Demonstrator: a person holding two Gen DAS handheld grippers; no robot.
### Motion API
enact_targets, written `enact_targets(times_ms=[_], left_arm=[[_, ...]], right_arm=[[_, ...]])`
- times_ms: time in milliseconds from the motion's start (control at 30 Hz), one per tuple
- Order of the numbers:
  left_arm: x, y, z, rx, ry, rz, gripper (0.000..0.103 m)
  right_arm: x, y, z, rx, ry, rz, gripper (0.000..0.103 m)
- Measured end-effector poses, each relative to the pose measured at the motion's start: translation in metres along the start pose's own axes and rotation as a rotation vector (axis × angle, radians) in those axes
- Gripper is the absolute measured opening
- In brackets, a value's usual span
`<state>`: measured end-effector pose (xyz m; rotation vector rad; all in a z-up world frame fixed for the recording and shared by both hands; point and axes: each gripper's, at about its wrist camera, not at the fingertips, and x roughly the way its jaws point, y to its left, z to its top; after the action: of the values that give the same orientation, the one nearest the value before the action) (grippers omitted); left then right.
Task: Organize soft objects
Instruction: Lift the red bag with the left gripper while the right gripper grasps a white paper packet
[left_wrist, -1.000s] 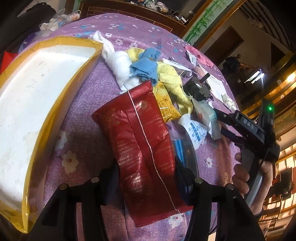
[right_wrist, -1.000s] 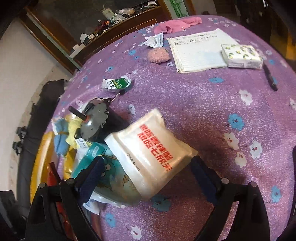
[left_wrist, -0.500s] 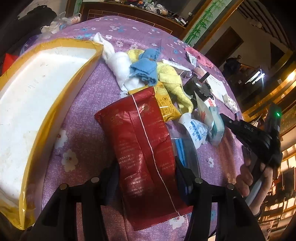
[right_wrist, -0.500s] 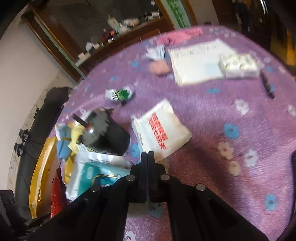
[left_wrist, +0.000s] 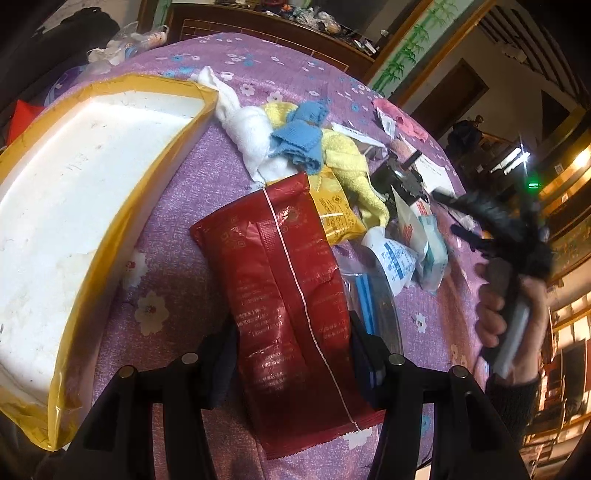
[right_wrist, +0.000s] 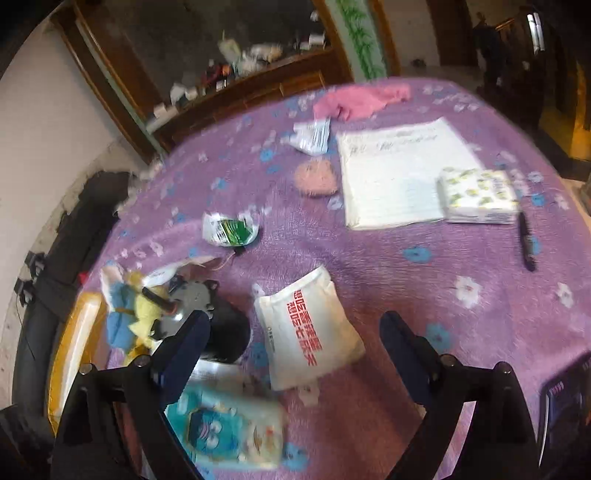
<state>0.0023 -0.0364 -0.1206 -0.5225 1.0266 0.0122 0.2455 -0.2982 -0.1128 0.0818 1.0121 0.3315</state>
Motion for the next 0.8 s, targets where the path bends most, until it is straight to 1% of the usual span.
enact_targets(times_ms=[33, 67, 100, 167, 200, 233, 267, 300, 333, 367, 400, 467, 533, 567, 667, 700, 767, 800], left_arm=[[0.0, 0.001, -0.001, -0.005, 0.001, -0.002, 0.058], [0.0, 0.001, -0.001, -0.005, 0.005, -0.001, 0.058], [-0.001, 0.001, -0.002, -0.004, 0.008, 0.0, 0.058], [-0.004, 0.0, -0.001, 0.003, 0.002, -0.003, 0.058], [-0.006, -0.002, -0.001, 0.004, -0.006, -0.005, 0.058], [-0.008, -0.003, 0.001, 0.004, -0.013, -0.009, 0.058], [-0.01, -0.005, 0.001, 0.006, -0.02, -0.015, 0.058], [-0.012, -0.006, 0.001, 0.008, -0.024, -0.019, 0.058], [-0.017, -0.008, 0.0, 0.013, -0.029, -0.024, 0.058], [-0.02, -0.009, 0.0, 0.016, -0.034, -0.028, 0.058], [-0.024, -0.009, 0.001, 0.019, -0.041, -0.033, 0.058], [-0.033, -0.01, 0.003, 0.022, -0.064, -0.047, 0.058], [-0.04, -0.011, 0.006, 0.024, -0.08, -0.05, 0.057], [-0.043, -0.01, 0.007, 0.019, -0.082, -0.058, 0.057], [-0.056, -0.008, 0.011, 0.016, -0.085, -0.089, 0.057], [-0.062, -0.006, 0.013, 0.012, -0.096, -0.096, 0.057], [-0.077, 0.001, 0.016, 0.003, -0.109, -0.1, 0.057], [-0.085, 0.004, 0.017, -0.001, -0.118, -0.103, 0.057]], right_arm=[[0.007, 0.003, -0.002, -0.017, 0.016, -0.029, 0.092], [0.017, 0.006, -0.004, -0.046, 0.047, -0.05, 0.088], [0.02, 0.008, -0.009, -0.07, 0.045, -0.072, 0.08], [0.017, 0.023, -0.016, -0.152, 0.019, -0.176, 0.059], [0.015, 0.028, -0.018, -0.17, 0.015, -0.181, 0.042], [0.013, 0.031, -0.02, -0.184, 0.005, -0.178, 0.041], [0.01, 0.032, -0.02, -0.195, -0.009, -0.193, 0.038], [0.006, 0.033, -0.021, -0.197, -0.022, -0.199, 0.033], [0.002, 0.032, -0.023, -0.19, -0.04, -0.181, 0.029], [-0.001, 0.029, -0.024, -0.177, -0.059, -0.151, 0.021], [-0.01, 0.025, -0.023, -0.154, -0.084, -0.101, 0.008], [-0.026, 0.023, -0.027, -0.122, -0.142, -0.029, 0.009], [-0.035, 0.017, -0.041, -0.096, -0.175, -0.002, 0.009], [-0.038, 0.016, -0.042, -0.087, -0.188, 0.009, 0.009], [-0.056, 0.01, -0.054, -0.041, -0.22, 0.097, 0.009], [-0.067, 0.012, -0.058, -0.037, -0.239, 0.131, 0.009], [-0.076, 0.016, -0.064, -0.027, -0.254, 0.183, 0.009], [-0.087, 0.023, -0.068, -0.026, -0.263, 0.229, 0.009]])
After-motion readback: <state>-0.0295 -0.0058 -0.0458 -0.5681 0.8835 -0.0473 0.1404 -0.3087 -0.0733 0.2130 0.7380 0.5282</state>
